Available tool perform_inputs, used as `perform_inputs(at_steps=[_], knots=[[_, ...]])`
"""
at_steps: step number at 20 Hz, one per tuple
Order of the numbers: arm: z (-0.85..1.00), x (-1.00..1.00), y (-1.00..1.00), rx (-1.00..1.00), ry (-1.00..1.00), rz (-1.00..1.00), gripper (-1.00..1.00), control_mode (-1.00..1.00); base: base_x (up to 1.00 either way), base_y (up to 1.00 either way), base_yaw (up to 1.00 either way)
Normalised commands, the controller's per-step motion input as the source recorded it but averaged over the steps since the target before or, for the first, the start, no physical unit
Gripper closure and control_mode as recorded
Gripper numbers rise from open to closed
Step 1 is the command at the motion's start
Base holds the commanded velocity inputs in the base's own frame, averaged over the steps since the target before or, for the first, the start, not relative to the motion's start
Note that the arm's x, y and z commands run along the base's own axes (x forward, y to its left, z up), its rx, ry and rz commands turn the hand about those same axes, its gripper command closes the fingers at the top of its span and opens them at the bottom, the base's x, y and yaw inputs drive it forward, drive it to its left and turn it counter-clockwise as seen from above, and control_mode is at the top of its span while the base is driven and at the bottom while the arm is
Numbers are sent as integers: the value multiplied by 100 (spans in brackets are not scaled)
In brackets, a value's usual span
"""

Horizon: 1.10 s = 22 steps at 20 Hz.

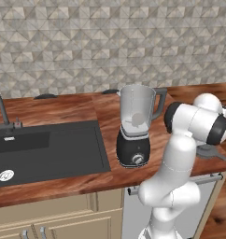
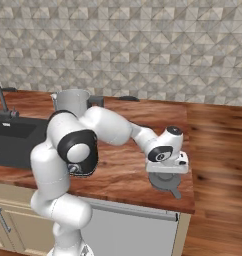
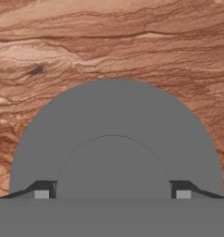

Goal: Open the blender lid, put the tangerine in the blender, close the lid, and start the blender.

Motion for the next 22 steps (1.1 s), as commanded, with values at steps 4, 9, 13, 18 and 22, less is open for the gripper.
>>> perform_inputs(at_steps=[4, 9, 13, 18, 22], knots=[[28, -12, 0, 0, -11, 0, 100, -100, 0, 0, 0], [78, -34, 2, 0, -24, 0, 100, -100, 0, 0, 0], [96, -36, 5, 0, -16, 0, 100, -100, 0, 0, 0], [98, -32, 15, 0, -13, 4, 100, -100, 0, 0, 0], [95, -31, 25, 0, -11, 6, 100, -100, 0, 0, 0]])
